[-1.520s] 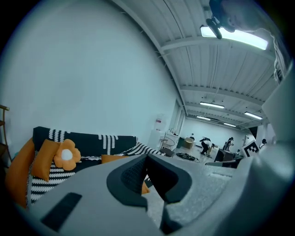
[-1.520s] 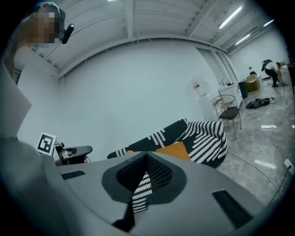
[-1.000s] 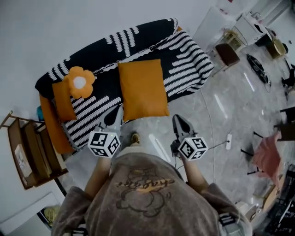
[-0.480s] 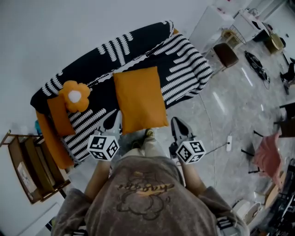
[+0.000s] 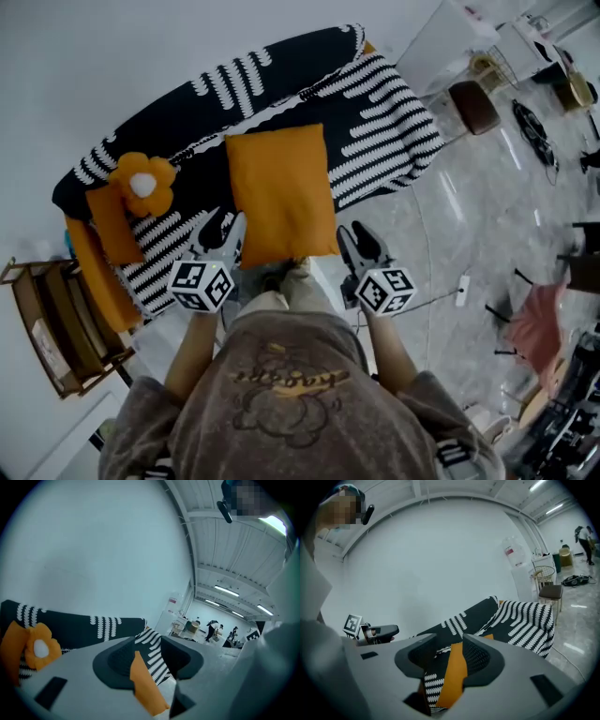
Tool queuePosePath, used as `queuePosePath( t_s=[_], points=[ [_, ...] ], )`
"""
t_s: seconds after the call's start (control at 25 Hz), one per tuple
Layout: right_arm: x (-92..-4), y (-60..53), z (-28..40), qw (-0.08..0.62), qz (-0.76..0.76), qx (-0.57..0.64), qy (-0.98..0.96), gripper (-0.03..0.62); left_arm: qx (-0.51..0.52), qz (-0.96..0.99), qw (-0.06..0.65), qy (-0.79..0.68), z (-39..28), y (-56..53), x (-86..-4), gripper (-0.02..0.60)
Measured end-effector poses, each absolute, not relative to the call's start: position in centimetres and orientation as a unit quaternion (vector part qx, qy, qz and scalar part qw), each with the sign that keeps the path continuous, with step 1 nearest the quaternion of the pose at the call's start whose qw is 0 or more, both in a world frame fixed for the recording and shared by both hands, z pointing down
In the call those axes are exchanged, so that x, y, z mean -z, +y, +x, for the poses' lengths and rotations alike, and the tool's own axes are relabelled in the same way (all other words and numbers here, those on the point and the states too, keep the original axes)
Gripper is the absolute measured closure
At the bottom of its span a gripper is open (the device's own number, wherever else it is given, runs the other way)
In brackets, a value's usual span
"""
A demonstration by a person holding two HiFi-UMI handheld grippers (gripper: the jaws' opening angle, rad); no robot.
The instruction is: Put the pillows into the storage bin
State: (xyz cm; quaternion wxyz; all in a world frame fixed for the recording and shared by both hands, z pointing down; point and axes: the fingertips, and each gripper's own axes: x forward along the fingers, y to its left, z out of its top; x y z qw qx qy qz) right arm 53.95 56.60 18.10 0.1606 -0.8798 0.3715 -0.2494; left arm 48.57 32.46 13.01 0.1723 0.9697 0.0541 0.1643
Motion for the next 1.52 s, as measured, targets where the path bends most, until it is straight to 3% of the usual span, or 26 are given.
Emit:
queuePosePath(
  t_s=[0.2,0.36,1.2,1.52],
  points=[
    [-22.8,54.4,57.7,0.159,-0.862,0.286,0.387,0.215,-0.205,0.955,0.213,0.023,51.9,30.6,-18.6,0.229],
    [-28.3,53.5,60.4,0.155,-0.847,0.325,0.392,0.137,-0.235,0.948,0.216,0.01,54.2,29.5,-24.1,0.167],
    [-66.9,52.3,70.3,0.092,-0.792,0.481,0.365,0.112,-0.39,0.884,0.257,-0.03,60.9,24.4,-64.2,0.146],
    [-71.4,52.4,69.8,0.215,-0.761,0.502,0.349,0.088,-0.347,0.892,0.288,-0.036,61.2,25.0,-68.8,0.13]
  ],
)
